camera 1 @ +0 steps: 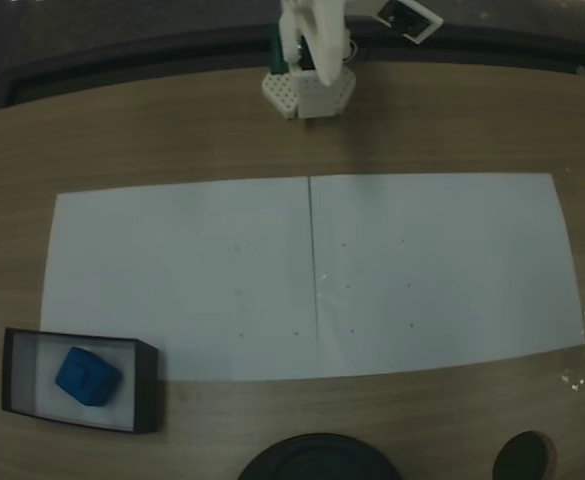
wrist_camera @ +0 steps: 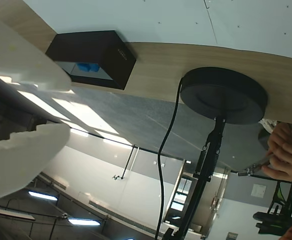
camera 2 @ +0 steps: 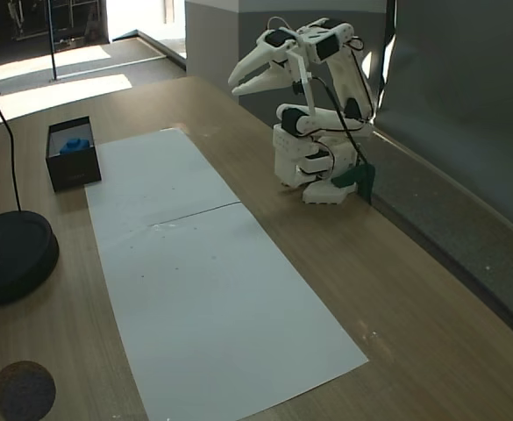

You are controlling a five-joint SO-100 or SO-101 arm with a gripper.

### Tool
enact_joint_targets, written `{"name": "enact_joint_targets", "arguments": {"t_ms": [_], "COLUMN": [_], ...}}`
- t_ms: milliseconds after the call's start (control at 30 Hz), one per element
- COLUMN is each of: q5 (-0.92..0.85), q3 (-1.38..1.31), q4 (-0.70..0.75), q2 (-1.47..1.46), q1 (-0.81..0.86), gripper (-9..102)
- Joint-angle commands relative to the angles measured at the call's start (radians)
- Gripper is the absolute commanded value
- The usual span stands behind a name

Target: Grab a blue square and put it in the box.

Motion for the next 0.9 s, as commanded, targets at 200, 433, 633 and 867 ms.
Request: {"name": "enact_joint_targets", "arguments": {"t_ms": [200, 433, 633, 867], "q5": [0.123, 0.133, 0.135, 0.135], "q3": [0.124, 0.387, 0.638, 0.735], "q4": [-0.155, -0.321, -0.436, -0.426], "q2": [0.041, 0.041, 0.043, 0.041], "q1": [0.003, 0.005, 0.0, 0.005], "gripper": [0, 0, 0, 0]}}
